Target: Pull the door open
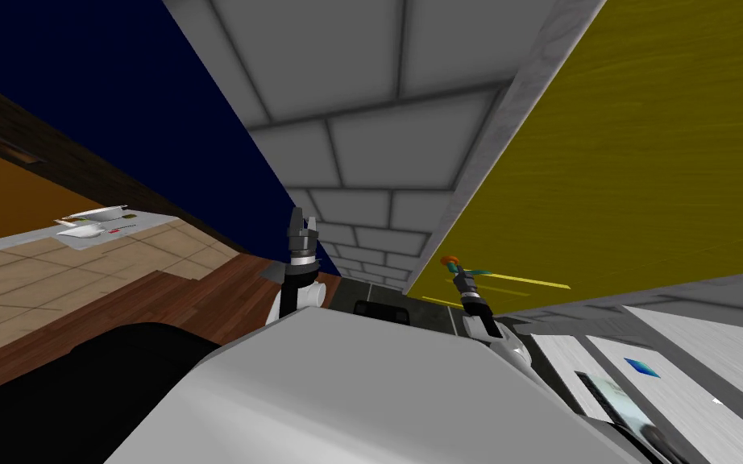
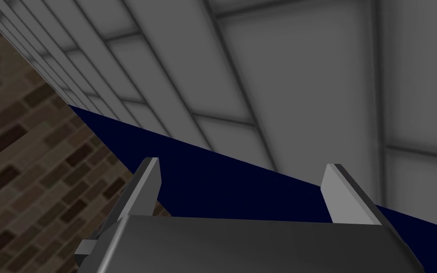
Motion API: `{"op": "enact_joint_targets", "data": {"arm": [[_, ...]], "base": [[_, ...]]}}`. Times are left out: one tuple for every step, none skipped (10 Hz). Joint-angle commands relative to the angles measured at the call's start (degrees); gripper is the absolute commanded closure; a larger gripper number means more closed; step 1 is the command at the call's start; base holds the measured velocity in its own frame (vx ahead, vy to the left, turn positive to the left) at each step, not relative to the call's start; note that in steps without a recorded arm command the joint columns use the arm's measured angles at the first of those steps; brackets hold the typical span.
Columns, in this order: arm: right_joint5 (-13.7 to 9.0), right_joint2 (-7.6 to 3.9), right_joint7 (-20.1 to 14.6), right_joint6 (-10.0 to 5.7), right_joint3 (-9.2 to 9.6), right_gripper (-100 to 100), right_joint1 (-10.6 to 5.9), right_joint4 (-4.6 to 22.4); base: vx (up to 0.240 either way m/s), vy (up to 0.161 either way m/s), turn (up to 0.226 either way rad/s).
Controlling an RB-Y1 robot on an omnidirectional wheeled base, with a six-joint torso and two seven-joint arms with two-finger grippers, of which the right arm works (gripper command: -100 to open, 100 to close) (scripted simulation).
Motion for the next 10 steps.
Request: {"op": "enact_joint_targets", "data": {"arm": [[0.1,0.01,0.1,-0.02,0.06,100,0.08,0.0],[0.1,0.01,0.1,-0.02,0.06,100,0.08,0.0],[0.1,0.01,0.1,-0.02,0.06,100,0.08,0.0],[0.1,-0.94,-0.9,-1.31,0.76,100,0.98,0.1],[0.2,-1.24,-1.2,-1.74,0.98,100,1.27,0.1],[0.2,-1.92,-1.9,-2.69,1.46,100,1.89,0.1],[0.3,-2.65,-2.6,-3.72,1.99,100,2.56,0.1],[0.4,-3.41,-3.3,-4.77,2.53,100,3.26,0.1],[0.4,-4.13,-4.0,-5.79,3.05,100,3.93,0.2],[0.5,-4.79,-4.7,-6.71,3.52,100,4.53,0.2]], "base": [[-0.013,-0.002,0.003],[-0.006,0.000,-0.002],[0.000,0.000,0.000],[-0.118,-0.063,0.179],[-0.174,-0.084,0.164],[-0.185,-0.083,0.166],[-0.225,-0.097,0.179],[-0.241,-0.065,0.147],[-0.215,-0.068,0.154],[-0.205,-0.095,0.193]]}}
